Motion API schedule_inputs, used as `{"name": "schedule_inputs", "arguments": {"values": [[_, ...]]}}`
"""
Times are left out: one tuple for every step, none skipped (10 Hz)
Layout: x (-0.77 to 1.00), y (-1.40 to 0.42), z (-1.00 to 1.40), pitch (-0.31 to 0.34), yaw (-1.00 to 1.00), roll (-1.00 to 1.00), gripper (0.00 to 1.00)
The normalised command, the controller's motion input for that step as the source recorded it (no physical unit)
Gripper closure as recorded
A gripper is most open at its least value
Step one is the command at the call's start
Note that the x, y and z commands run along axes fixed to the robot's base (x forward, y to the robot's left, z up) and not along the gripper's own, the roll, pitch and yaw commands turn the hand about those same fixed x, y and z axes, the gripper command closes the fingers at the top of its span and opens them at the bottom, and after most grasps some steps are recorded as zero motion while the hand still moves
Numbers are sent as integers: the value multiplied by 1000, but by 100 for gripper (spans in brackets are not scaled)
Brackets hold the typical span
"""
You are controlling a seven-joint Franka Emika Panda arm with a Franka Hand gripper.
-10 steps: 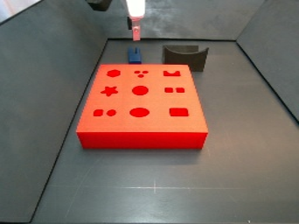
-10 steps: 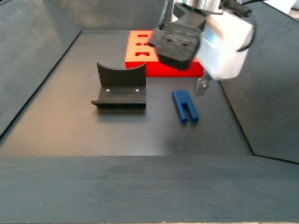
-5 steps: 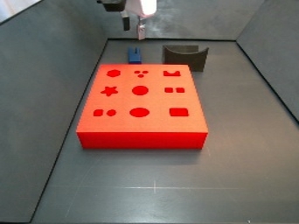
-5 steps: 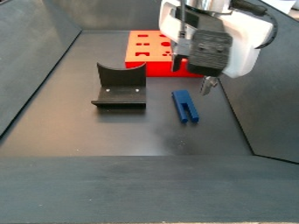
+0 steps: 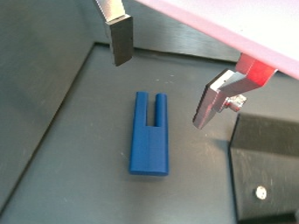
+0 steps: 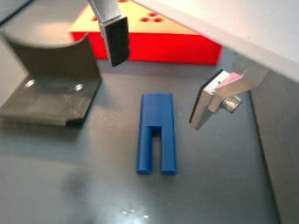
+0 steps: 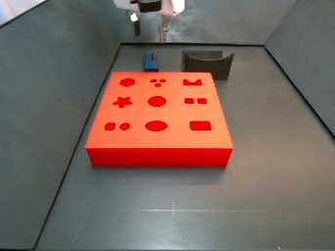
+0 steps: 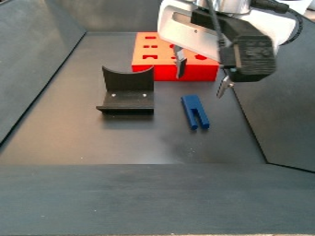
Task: Pick up the square-circle object. Move up. Rotate the square-circle object. Place the square-circle object on the fixture. Regrasp the square-circle object. Move to above the board. Insert the square-circle object.
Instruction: Rotate the square-circle object.
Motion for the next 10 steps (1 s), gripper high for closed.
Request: {"name": "schedule_inputs", "arguments": {"values": [[29, -4, -33, 11, 1000, -4, 0], [29, -4, -33, 12, 1000, -4, 0], [29, -4, -33, 15, 1000, -5, 0], [29, -4, -33, 17, 1000, -6, 0], [29, -4, -33, 21, 1000, -7, 0], [30, -5, -33, 24, 1000, -8, 0], [30, -4, -32, 27, 760, -9, 0], [30, -4, -31, 26, 607, -9, 0], [31, -4, -30, 26, 299, -9, 0], [31, -4, -30, 25, 214, -9, 0]]}}
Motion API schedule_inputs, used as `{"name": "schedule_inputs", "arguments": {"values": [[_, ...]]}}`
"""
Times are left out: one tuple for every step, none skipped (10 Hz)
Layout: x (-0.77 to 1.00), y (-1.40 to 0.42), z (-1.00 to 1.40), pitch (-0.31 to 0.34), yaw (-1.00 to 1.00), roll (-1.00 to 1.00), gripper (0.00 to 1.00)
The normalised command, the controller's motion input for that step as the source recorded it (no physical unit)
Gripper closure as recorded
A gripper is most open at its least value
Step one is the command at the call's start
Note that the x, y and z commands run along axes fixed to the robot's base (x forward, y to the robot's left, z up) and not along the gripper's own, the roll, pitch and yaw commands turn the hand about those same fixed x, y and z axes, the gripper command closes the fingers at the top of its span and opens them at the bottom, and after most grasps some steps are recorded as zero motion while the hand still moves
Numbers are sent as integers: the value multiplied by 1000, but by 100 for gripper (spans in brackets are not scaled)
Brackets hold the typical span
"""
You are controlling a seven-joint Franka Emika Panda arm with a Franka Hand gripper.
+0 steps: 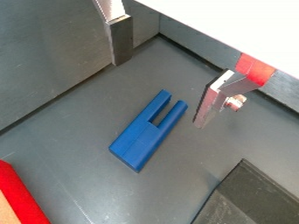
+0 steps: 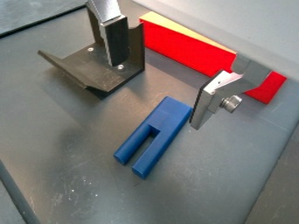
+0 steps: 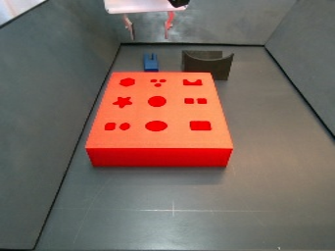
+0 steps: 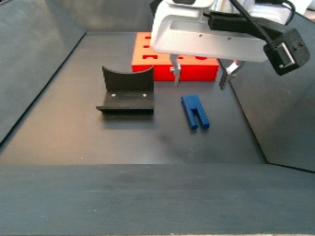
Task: Pick up the square-circle object. Move up. Rotate the square-circle object. Place the square-circle object on the fixture. Regrasp the square-circle object. Move to above the board. Insert the square-circle object.
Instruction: Rotate the square-circle object.
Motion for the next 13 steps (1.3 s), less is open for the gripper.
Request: {"name": "schedule_inputs", "arguments": {"values": [[0, 0, -1000, 0, 0, 0, 0], [10, 1, -1000, -13, -24, 0, 0], [27, 0, -1000, -47, -23, -4, 0], [25, 0, -1000, -67, -14, -19, 0], [31, 2, -1000, -81, -8, -45, 0], [38, 5, -949, -86, -4, -67, 0], [37, 9, -816, -93, -2, -91, 0], [33, 11, -753, -99, -2, -101, 0], [34, 15, -635, -109, 1, -120, 0], [36, 16, -558, -115, 1, -133, 0], [33, 16, -496, -127, 4, -140, 0], [28, 12, -438, -136, 6, -149, 0], [27, 15, -366, -141, 9, -160, 0]]}}
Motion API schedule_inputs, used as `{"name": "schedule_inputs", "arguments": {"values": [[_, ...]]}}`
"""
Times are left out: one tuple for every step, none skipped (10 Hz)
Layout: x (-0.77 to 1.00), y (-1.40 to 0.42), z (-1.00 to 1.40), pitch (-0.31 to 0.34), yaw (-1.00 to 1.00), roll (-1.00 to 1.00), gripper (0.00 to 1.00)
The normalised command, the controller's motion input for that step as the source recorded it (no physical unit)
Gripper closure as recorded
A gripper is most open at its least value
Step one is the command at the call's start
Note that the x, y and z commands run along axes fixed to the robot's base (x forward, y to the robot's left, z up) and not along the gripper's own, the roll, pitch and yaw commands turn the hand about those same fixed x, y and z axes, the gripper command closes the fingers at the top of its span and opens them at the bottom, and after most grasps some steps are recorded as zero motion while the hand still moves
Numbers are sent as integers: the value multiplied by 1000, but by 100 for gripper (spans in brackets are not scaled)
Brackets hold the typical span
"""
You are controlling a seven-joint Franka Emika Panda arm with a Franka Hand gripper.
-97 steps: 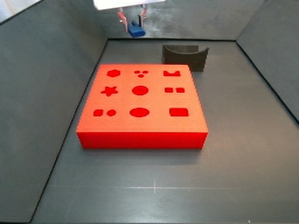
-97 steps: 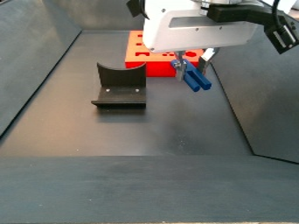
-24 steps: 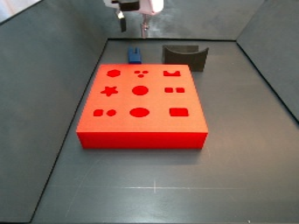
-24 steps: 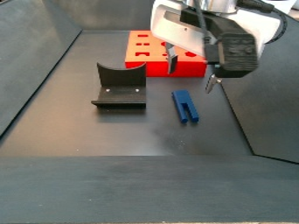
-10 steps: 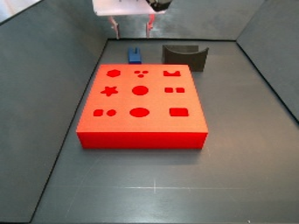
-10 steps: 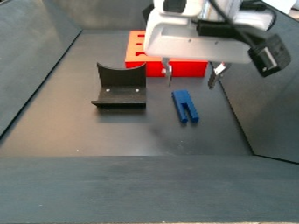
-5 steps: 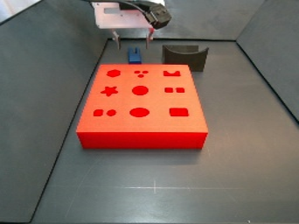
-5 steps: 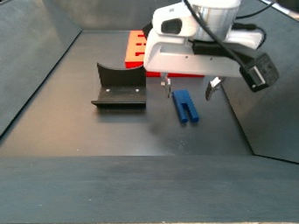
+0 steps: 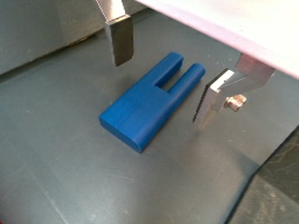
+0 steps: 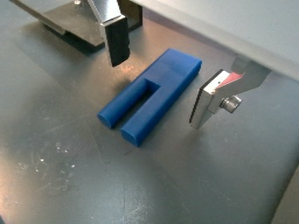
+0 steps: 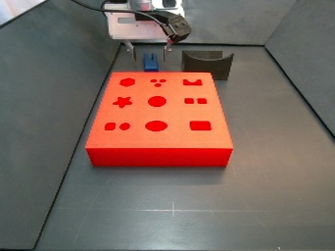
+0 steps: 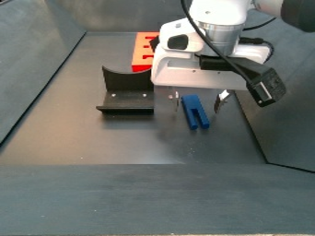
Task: Pick up the square-circle object. Move up. Rotate the square-circle object. Place the square-circle object on the fixture. Regrasp the square-circle object. Move to above the board. Insert the square-circle object.
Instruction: Rotate the square-circle object, then move up, then place the square-circle object on the fixture.
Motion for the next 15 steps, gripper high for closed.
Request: {"name": "schedule_inputs", "arguments": {"values": [[26, 15, -314, -150, 8, -165, 0], [21, 17, -267, -159, 6, -167, 0], [21, 18, -226, -160, 1, -173, 0], [0, 0, 0, 0, 0, 0, 100], [0, 0, 833, 0, 0, 0, 100], [-13, 0, 813, 10, 0, 0, 100], [-30, 1, 722, 36, -2, 9, 100], [-19, 3, 563, 71, -5, 28, 100], [-11, 5, 478, 81, -7, 43, 100], [-10, 0, 264, 106, -11, 78, 100], [-12, -1, 182, 110, -11, 95, 100], [0, 0, 1000, 0, 0, 0, 100], [3, -2, 1000, 0, 5, 2, 100], [-12, 1, 1000, 32, 4, 12, 100], [-15, 2, 1000, 56, -6, 32, 100]]}}
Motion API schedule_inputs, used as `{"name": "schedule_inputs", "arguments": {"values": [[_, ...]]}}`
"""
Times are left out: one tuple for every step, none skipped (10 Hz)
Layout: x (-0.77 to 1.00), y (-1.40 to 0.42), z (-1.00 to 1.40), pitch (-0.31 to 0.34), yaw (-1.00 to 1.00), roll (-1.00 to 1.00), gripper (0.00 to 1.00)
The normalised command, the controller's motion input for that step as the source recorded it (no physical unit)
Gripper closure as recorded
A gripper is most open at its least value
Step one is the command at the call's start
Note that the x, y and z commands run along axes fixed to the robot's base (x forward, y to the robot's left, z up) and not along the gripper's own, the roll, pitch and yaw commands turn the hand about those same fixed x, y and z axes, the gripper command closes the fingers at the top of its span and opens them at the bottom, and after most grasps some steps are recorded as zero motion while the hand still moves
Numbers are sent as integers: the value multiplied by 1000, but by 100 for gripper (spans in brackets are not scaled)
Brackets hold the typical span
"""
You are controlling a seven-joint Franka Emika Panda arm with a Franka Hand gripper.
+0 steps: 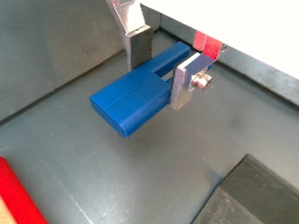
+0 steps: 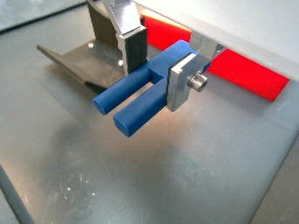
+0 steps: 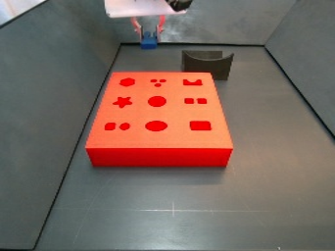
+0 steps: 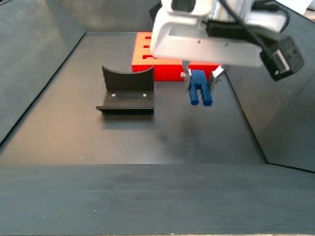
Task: Pick up the square-circle object. Move up. Rotate the square-circle object. Place the square-circle object on the fixture. Regrasp the square-circle object. Move to above the board. Insert the square-circle object.
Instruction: Place the square-circle object on the fixture.
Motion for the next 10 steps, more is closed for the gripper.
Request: {"name": "schedule_inputs", "arguments": {"values": [[-17, 4, 1000, 75, -10, 50, 100], [-18, 4, 1000, 84, -11, 63, 100], [-23, 1, 1000, 99, -3, 93, 100], [-24, 0, 1000, 103, 3, 105, 100], [-28, -2, 1000, 113, 15, 126, 100], [-28, -1, 1000, 118, 22, 144, 100], [-30, -6, 978, 122, 34, 152, 100], [-31, -8, 914, 123, 40, 148, 100], [-25, -5, 782, 122, 45, 152, 100], [-21, -6, 678, 123, 47, 150, 100]]}}
